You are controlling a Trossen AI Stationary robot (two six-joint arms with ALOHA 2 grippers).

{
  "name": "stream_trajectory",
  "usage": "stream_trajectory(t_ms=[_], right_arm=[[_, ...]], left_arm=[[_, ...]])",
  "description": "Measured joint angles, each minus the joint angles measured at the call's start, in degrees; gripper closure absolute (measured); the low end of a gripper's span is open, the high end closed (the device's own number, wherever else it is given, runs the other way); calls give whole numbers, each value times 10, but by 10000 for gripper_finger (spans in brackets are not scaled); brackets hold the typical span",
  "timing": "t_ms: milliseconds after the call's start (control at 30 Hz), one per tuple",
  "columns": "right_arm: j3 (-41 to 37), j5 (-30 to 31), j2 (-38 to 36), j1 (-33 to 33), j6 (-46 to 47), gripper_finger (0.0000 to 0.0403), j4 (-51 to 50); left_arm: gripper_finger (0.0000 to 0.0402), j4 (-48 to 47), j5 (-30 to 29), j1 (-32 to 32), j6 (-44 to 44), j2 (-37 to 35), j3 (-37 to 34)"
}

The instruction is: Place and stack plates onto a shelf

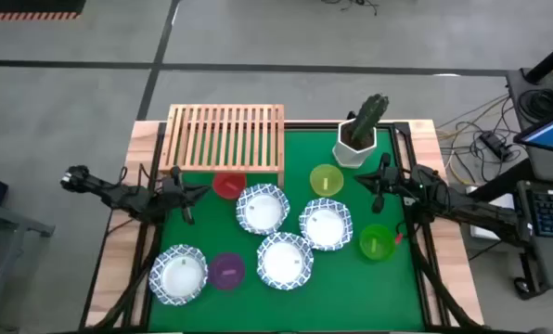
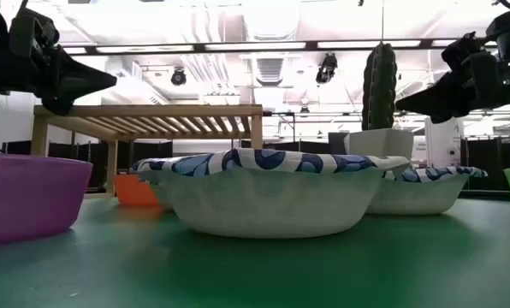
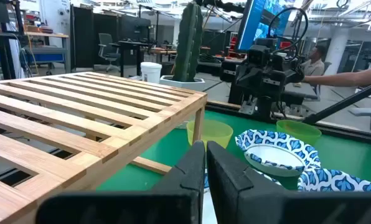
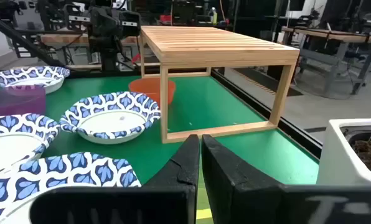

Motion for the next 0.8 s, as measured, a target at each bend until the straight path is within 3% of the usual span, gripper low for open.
stream_trajectory(t_ms=[800], right_arm=[[0, 0, 0, 0, 0, 394, 0]], left_arm=[[402, 0, 0, 0, 0, 0, 0]])
